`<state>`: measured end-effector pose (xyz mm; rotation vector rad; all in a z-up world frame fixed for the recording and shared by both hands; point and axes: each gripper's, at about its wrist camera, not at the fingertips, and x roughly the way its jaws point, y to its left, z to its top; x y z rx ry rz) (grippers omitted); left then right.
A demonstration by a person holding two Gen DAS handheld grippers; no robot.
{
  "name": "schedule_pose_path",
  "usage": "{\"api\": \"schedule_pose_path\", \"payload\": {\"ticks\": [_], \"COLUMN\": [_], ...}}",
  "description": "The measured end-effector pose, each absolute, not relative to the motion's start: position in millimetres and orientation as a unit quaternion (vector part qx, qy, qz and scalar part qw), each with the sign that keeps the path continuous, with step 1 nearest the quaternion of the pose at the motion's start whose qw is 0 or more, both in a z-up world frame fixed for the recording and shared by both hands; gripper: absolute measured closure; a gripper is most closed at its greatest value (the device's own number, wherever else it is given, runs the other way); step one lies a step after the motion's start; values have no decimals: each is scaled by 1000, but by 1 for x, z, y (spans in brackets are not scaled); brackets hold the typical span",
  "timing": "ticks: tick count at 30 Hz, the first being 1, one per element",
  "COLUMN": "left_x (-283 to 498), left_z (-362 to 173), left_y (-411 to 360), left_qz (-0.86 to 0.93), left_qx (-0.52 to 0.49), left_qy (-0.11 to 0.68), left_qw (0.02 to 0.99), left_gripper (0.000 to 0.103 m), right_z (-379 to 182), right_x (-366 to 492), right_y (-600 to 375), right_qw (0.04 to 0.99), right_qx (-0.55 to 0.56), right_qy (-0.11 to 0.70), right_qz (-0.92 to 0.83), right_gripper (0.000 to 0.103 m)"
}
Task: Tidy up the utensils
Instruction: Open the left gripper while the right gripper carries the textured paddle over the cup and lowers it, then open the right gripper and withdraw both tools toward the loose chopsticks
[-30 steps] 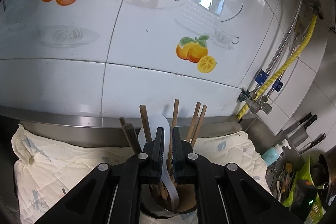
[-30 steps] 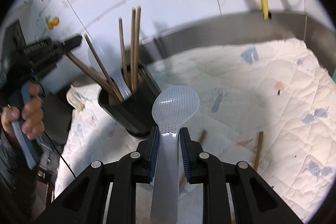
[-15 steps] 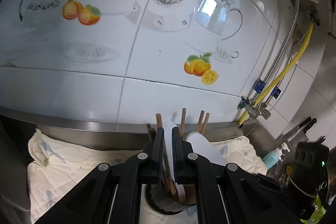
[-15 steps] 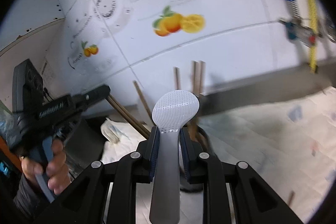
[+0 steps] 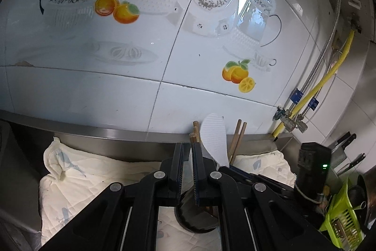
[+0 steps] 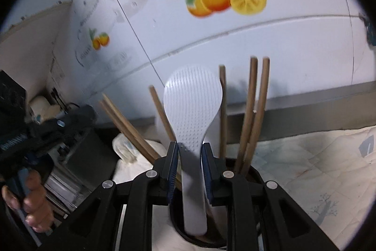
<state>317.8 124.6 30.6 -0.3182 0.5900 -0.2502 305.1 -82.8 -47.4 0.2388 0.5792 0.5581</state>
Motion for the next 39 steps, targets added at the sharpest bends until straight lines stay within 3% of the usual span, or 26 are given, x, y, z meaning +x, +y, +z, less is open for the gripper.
{"api": "schedule_pose_path", "payload": {"ticks": [13,18,21,32,35,37,39], "left_x": [315,312,308,281,274,271,267], "left_z": [23,19,19,4,-4,-9,-15], "left_y": [121,112,107,67,49,37,22], "left_qz": [-132,-137,-137,-175,-190,-196,-206], "left_qx": [-156,-148,-142,-118,-113,-108,-100], "left_qy": [301,310,313,344,359,364,371], "left_qw": [932,929,929,915,907,904,900], "left_gripper": [94,94,94,94,85,71,71], "right_z": [-59,-57,-53,-51,-58,-67,-75], "right_x": [296,291,284,225,211,201,193], "right_y": [-77,-86,-92,-155,-175,-191,-203], "right_qw": [912,909,909,913,911,908,905], "right_qx": [45,64,66,85,96,99,103], "right_qy": [333,346,350,375,384,395,405], "right_qz": [236,222,215,137,114,94,80], "right_gripper": [79,78,70,70,70,70,70]}}
